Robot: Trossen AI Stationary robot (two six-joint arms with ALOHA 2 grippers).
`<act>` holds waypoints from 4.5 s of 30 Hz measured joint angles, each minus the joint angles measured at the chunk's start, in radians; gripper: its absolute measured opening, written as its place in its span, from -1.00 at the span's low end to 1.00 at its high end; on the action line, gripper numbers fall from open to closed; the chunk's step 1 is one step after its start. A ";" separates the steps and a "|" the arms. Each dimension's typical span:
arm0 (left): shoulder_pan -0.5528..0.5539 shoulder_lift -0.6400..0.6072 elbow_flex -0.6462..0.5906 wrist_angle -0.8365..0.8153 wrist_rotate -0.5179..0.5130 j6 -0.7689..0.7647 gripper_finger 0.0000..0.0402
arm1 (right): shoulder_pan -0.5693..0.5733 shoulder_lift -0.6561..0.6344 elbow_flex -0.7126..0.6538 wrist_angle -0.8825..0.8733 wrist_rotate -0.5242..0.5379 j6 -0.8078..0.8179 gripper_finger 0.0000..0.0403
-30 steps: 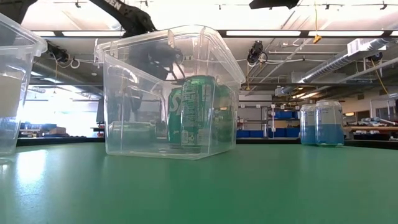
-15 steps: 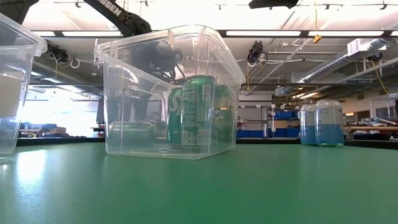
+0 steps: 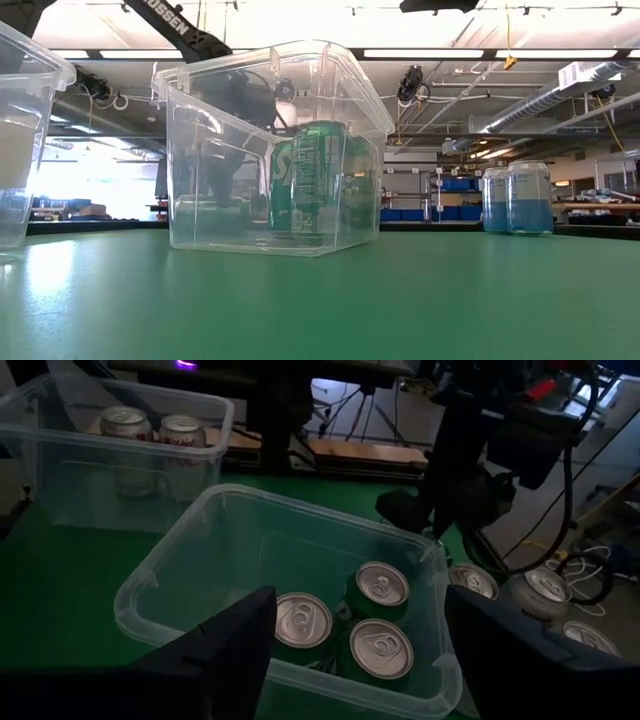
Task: Sort soda cans
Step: Put the green soda can into the top transparent bin, then put the blue soda can into the bottom right transparent bin
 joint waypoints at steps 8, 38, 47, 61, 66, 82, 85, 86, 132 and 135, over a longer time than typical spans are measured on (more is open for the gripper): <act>-0.002 -0.005 -0.065 0.068 0.014 0.000 0.45 | 0.000 0.000 0.000 0.000 0.000 0.000 0.39; -0.027 -0.026 0.066 -0.150 0.039 -0.072 -0.34 | 0.000 0.000 0.000 0.007 0.000 -0.011 0.41; -0.029 0.010 0.037 -0.069 0.011 -0.108 0.25 | 0.000 0.000 0.000 0.014 0.000 -0.011 0.42; -0.028 0.040 0.036 -0.035 -0.030 -0.041 0.41 | 0.000 0.000 0.000 0.013 0.000 -0.016 0.43; -0.028 0.022 0.079 -0.077 -0.060 -0.040 0.28 | -0.006 0.000 0.000 0.023 0.002 -0.024 0.44; -0.027 -0.304 0.011 0.207 0.127 -0.050 -0.55 | -0.186 0.000 0.000 0.047 -0.011 0.024 0.08; -0.027 -0.434 -0.103 0.403 0.208 -0.078 -0.70 | -0.236 0.000 0.000 0.047 -0.051 0.027 -0.06; -0.027 -0.476 -0.152 0.480 0.232 -0.100 -0.75 | -0.251 0.000 0.000 0.046 -0.060 0.027 -0.11; -0.166 -0.950 -0.916 1.521 0.584 -0.229 -0.97 | -0.829 0.080 0.170 -1.063 -0.152 0.430 0.57; -0.166 -0.950 -0.916 1.510 0.584 -0.228 -0.97 | -0.880 0.115 0.170 -1.089 -0.153 0.392 0.63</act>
